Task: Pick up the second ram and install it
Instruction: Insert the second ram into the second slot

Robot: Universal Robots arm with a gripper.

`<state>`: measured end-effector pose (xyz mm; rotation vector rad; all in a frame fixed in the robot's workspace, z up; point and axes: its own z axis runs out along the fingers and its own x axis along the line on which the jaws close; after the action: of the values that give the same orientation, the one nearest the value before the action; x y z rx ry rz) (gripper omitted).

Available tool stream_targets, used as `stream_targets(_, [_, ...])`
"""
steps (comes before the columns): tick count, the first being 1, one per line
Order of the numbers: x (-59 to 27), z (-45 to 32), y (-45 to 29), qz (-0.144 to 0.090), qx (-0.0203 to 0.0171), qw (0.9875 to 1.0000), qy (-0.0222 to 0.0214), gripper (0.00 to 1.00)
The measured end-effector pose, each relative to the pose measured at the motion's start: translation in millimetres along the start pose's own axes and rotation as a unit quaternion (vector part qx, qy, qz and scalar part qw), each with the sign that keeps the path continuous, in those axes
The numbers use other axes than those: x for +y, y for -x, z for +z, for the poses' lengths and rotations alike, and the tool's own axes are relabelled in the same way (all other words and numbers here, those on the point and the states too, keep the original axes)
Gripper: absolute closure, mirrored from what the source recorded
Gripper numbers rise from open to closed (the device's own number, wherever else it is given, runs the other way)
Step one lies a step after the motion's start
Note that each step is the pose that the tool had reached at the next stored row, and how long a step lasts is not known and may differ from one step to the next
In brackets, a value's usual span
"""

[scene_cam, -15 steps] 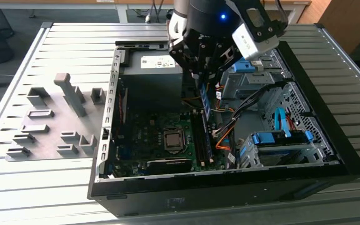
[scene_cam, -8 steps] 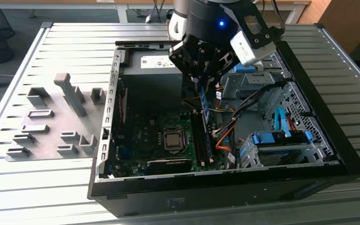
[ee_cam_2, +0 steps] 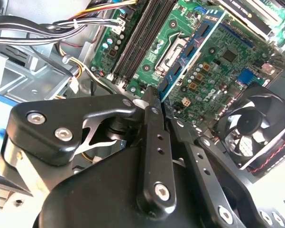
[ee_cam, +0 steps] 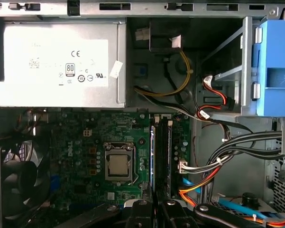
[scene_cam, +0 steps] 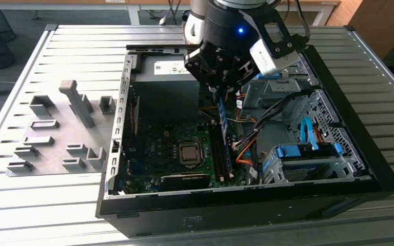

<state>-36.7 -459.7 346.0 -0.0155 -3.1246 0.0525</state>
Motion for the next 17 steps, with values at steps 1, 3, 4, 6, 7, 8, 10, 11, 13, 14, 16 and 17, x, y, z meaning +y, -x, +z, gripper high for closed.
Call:
stream_targets(1, [0.0,0.5,0.0,0.001,0.0,1.0,0.0001,0.85])
stream_targets(3, [0.0,1.5,0.1,0.002,0.0001,1.0,0.0001,0.85])
stream_targets(4, [0.0,2.0,0.1,0.002,0.0001,1.0,0.0001,0.85])
stream_targets(6, [0.1,3.4,0.2,0.002,0.0001,1.0,0.0001,0.85])
stream_targets(7, [0.1,4.3,0.2,0.003,0.0001,1.0,0.0001,0.85])
stream_targets(8, [0.2,5.1,0.2,0.003,0.0001,1.0,0.0001,0.85])
stream_targets(10, [0.2,5.4,0.2,0.003,0.0002,1.0,-0.0001,0.85])
stream_targets(11, [0.1,5.4,0.2,0.003,0.0002,1.0,-0.0003,0.85])
stream_targets(13, [0.2,5.5,0.2,0.003,0.0001,1.0,-0.0003,0.85])
stream_targets(14, [0.2,5.4,0.2,0.003,0.0001,1.0,-0.0005,0.85])
stream_targets(16, [0.2,5.5,0.2,0.003,0.0001,1.0,-0.0005,0.85])
stream_targets(17, [0.2,5.5,0.2,0.003,0.0001,1.0,-0.0005,0.85])
